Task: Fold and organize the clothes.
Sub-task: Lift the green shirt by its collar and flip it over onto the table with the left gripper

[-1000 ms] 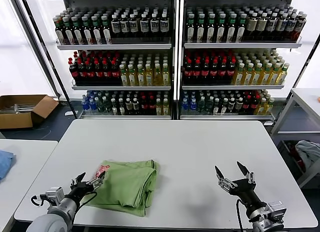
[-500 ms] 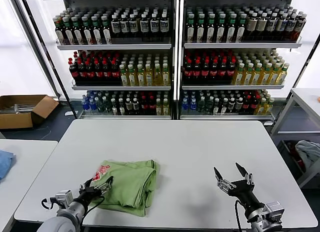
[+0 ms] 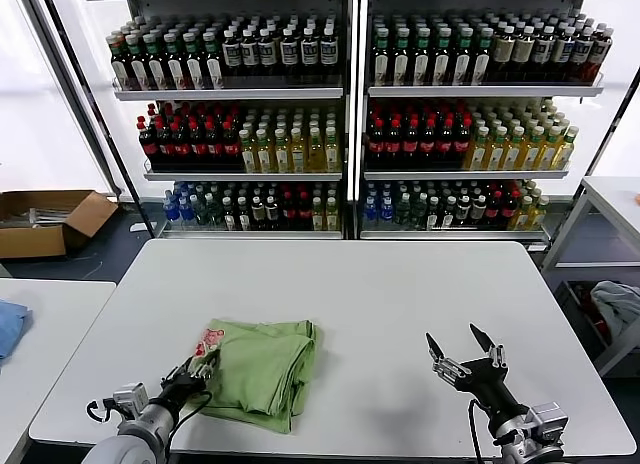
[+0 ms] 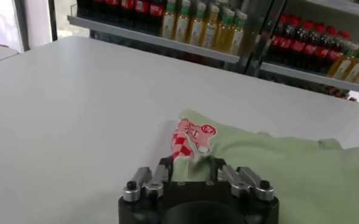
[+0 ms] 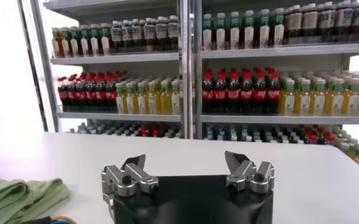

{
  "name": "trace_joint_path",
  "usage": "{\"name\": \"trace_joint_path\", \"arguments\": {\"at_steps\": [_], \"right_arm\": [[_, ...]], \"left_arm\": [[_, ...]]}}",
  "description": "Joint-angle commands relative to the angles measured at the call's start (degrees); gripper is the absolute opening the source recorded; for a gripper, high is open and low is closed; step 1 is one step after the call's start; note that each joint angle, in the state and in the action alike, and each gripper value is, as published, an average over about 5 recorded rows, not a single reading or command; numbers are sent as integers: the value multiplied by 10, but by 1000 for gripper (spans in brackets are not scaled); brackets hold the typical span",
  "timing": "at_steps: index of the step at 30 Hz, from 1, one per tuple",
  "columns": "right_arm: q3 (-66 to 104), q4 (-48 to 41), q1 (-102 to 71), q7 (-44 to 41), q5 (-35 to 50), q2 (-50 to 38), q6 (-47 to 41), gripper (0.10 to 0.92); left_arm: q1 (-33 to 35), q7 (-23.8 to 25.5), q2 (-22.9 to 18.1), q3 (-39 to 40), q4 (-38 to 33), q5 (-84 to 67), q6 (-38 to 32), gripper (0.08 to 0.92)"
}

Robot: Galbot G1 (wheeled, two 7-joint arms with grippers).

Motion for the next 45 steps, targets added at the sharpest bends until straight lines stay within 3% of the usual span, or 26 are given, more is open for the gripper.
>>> {"name": "trace_joint_path", "arguments": {"at_steps": [1, 6, 11, 15, 20, 24, 27, 30, 35, 40, 45], "right_arm": [[-4, 2, 8, 4, -2, 4, -2, 823], [-3, 4, 8, 3, -2, 7, -2, 823], [-1, 1, 17, 4, 1, 13, -2, 823], [-1, -1, 21, 2, 2, 18, -2, 823], [3, -1, 19, 0, 9, 17, 0, 823], [7, 2, 16, -1, 16, 15, 0, 823], [10, 2, 13, -4, 19, 18, 3, 823], [12, 1, 5, -8, 17, 26, 9, 823], [18, 3, -14, -14, 15, 35, 19, 823], [22, 2, -32, -19, 13, 43, 27, 823], [21, 6, -42, -21, 5, 53, 29, 823]], "left_arm": [[13, -4, -10, 1, -3, 23, -43, 381], [23, -17, -7, -26, -42, 28, -59, 233], [35, -23, 25, -113, -91, -2, -50, 116], [41, -20, 74, -218, -89, -51, -40, 106], [49, -9, 164, -341, -33, -90, -33, 106], [60, -4, 225, -395, -3, -112, -32, 106], [58, -5, 240, -401, -11, -112, -28, 106], [57, -9, 222, -376, -49, -91, -22, 106], [62, -24, 147, -278, -135, -38, -12, 106], [55, -79, 58, -87, -184, 63, -17, 106], [22, -158, 14, 115, -195, 49, -7, 106]]}}
